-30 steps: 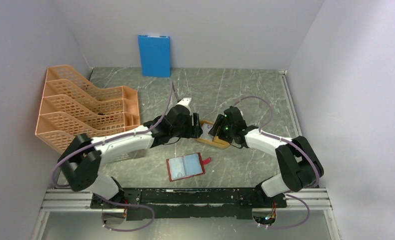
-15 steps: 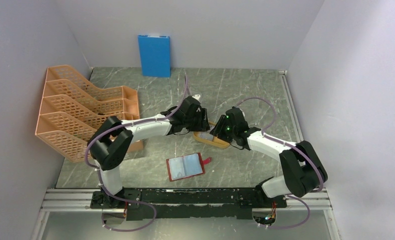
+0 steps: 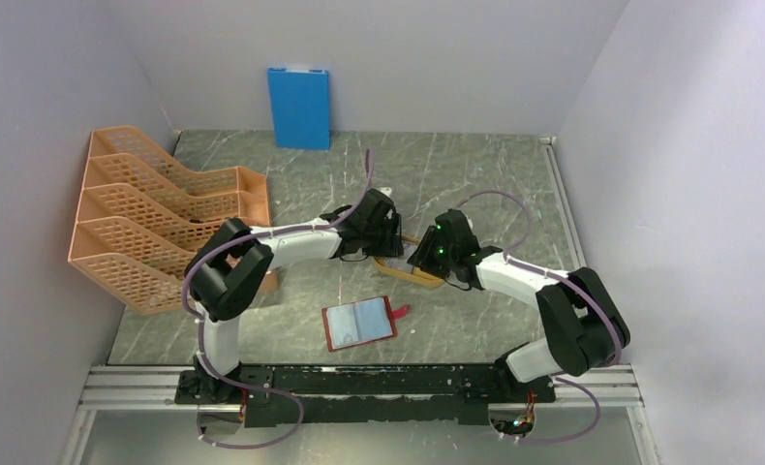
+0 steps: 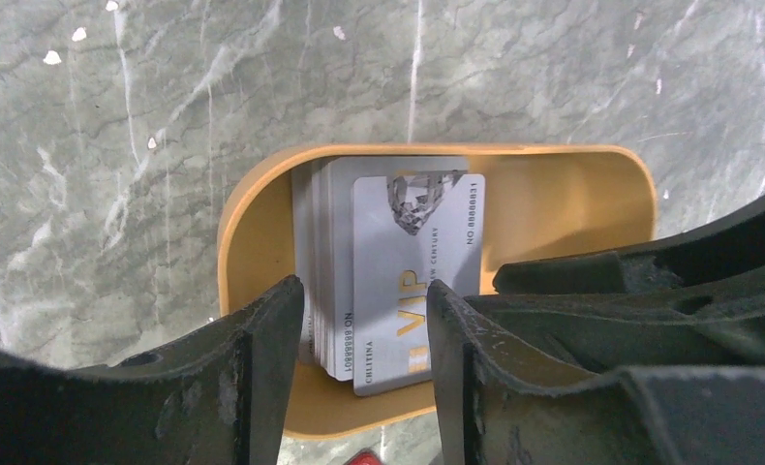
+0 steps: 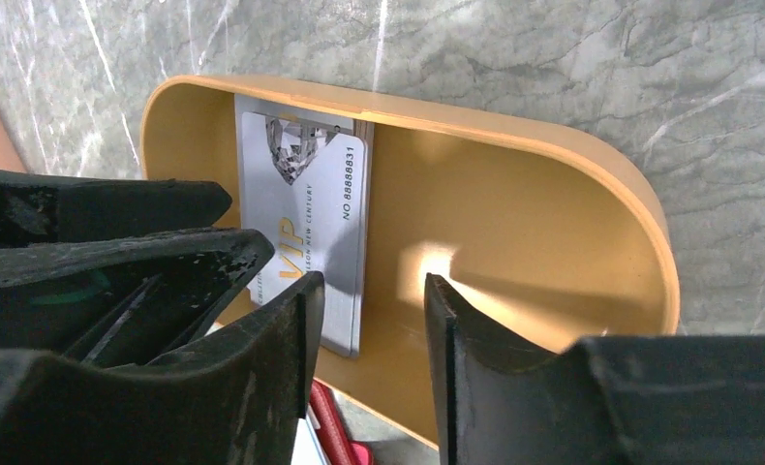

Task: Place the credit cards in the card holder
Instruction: Move the credit card to the storage box.

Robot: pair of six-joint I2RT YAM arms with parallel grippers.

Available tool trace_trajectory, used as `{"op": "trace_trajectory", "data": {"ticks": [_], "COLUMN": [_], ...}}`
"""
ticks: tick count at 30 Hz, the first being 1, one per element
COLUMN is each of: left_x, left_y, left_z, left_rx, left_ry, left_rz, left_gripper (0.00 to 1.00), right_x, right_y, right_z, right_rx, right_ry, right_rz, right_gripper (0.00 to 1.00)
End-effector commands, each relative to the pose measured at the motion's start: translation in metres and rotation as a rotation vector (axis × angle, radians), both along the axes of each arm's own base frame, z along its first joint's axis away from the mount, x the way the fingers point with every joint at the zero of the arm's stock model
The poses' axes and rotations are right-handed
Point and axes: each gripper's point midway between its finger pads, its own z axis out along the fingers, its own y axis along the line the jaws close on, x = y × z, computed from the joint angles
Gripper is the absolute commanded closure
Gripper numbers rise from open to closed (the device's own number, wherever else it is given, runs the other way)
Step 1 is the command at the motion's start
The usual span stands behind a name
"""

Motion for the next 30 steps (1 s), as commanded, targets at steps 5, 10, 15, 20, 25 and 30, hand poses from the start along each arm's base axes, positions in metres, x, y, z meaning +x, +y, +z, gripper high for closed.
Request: {"op": "trace_trajectory", "data": {"ticks": [5, 10, 15, 20, 25, 30], "left_x": [0.003, 0.004, 0.006, 0.012, 0.021, 0.030], "left_y": [0.002, 0.002, 0.001, 0.010, 0.040, 0.058], "left_z": [-0.002, 0.006, 0.031, 0.066, 0.069, 0.039], "left_rx": [0.003, -0.010, -0.037, -0.080, -0.075, -0.054], "left_ry": [0.002, 0.002, -0.026, -0.072, -0.093, -0.039], "left_rz": [0.003, 0.002, -0.005, 0.010, 0.081, 0.119], "left_gripper": [0.46, 0.46, 0.44, 0.42, 0.41, 0.42], "right_x": [0.010, 0.013, 0.012, 0.012, 0.013, 0.011], "right_y": [0.017, 0.025, 0.023, 0.019, 0.018, 0.026], "right_z": [0.004, 0.002, 0.004, 0.004, -0.001, -0.007], "right_rx": [0.059, 0.077, 0.076, 0.057, 0.049, 0.090], "right_ry": [-0.017, 0.001, 0.000, 0.002, 0.016, 0.045], "right_rz": [0.038, 0.064, 0.056, 0.041, 0.033, 0.036], "right_gripper": [0.62, 0.63, 0.60, 0.52, 0.48, 0.44]}}
